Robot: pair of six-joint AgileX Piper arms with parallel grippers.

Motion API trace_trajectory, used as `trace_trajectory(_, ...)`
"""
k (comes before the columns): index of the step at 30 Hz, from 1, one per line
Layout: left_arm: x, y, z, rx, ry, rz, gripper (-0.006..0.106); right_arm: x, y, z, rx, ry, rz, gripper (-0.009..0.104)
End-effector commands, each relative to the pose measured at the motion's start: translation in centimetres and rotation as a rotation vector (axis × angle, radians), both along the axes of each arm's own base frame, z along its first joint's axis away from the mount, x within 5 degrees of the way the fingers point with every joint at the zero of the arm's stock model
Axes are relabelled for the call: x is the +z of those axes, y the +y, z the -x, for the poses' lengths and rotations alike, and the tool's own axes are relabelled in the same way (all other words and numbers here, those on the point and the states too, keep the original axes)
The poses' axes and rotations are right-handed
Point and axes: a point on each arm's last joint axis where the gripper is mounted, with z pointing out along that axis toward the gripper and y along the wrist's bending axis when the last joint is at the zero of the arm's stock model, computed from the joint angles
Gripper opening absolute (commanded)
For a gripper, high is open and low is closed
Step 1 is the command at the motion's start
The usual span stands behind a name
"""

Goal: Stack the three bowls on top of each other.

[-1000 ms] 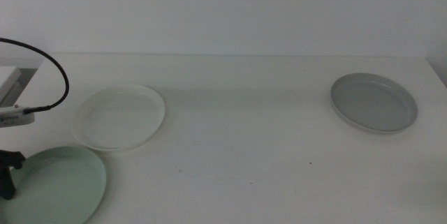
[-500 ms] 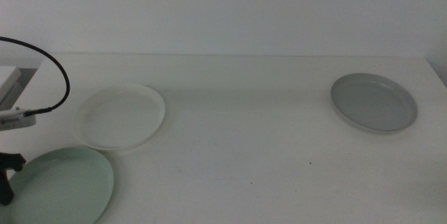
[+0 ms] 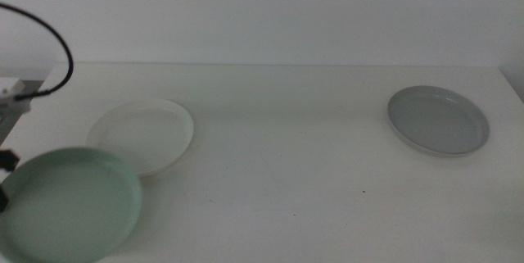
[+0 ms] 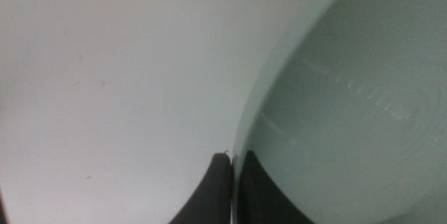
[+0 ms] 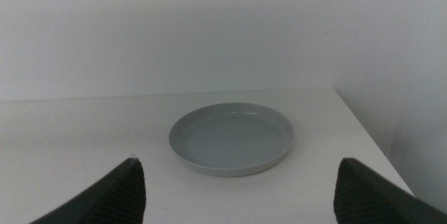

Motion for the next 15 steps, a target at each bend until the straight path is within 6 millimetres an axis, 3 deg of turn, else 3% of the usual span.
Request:
trace_trajectory(1,1.5,-1.5,-0.3,0.024,-0.039,0.019,-0.002,0.0,0.0,0.0,0.002,-0.005,0.015,0.093)
trace_trajectory(7,3.3,-6.4,-2.6,0.027,-0.083,0.055,-0.002,0.0,0.0,0.0,0.002,-0.005,0.015,0.093)
trace_trajectory(15,3.9,-15.2,-6.3,0.008,-0.066,0.155,-0.002,0.0,0.0,0.0,0.002,-0.005,0.015,0.093)
